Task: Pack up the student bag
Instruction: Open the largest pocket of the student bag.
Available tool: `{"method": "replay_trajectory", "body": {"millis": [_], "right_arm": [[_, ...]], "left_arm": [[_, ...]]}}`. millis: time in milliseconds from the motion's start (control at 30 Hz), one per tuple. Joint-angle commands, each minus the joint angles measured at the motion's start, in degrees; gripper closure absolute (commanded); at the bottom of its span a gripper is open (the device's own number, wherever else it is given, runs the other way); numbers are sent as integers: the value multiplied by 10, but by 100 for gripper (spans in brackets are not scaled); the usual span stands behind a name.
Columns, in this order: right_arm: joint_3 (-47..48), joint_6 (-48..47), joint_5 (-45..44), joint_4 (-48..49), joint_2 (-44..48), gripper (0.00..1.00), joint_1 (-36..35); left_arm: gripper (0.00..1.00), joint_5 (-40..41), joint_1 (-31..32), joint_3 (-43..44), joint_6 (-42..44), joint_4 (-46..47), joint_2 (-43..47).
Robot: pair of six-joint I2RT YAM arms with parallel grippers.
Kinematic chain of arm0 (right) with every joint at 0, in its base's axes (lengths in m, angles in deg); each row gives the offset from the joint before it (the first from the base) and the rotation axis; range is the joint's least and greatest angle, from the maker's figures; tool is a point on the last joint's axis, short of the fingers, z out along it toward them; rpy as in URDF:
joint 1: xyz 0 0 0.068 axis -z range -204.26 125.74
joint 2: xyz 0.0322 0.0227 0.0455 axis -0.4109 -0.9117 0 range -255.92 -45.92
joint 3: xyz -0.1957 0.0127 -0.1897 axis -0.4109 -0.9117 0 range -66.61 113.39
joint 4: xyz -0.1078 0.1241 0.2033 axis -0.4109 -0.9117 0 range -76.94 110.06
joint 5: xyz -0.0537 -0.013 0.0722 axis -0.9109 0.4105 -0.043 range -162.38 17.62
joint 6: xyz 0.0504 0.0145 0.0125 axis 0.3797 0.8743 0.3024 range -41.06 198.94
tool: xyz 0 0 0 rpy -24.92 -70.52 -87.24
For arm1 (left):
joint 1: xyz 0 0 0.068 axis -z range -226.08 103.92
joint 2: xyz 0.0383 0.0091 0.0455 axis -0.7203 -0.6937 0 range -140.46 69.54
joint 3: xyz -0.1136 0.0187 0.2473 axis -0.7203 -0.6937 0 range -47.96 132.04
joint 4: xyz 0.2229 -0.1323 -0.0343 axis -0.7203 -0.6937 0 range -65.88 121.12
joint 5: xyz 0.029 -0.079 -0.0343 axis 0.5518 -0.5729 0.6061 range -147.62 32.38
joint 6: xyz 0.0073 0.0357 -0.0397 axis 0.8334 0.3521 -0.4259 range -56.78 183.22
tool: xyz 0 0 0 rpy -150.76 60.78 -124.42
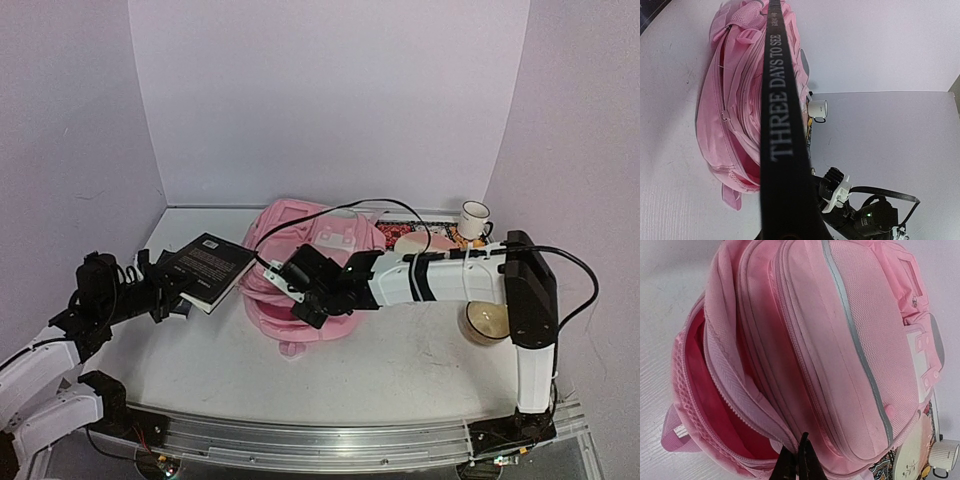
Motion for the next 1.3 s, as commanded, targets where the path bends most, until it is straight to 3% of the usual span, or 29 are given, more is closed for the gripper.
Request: {"method": "replay_trajectory", "body": {"millis": [0, 500, 767, 1033, 1267], "right_arm": [[47, 10, -34, -7, 24, 100, 2], [159, 72, -181, -5, 56, 100, 3], [220, 115, -204, -4, 49, 100, 6], [247, 130, -155, -2, 42, 100, 6], [234, 149, -87, 11, 49, 100, 5]], "left_arm": [[94, 26, -2, 103, 80, -99, 47], [94, -22, -2, 120, 74, -174, 119], [94, -68, -2, 79, 62, -175, 133], [93, -103, -2, 58, 49, -164, 134], [92, -141, 4, -9, -7, -29, 94]]}}
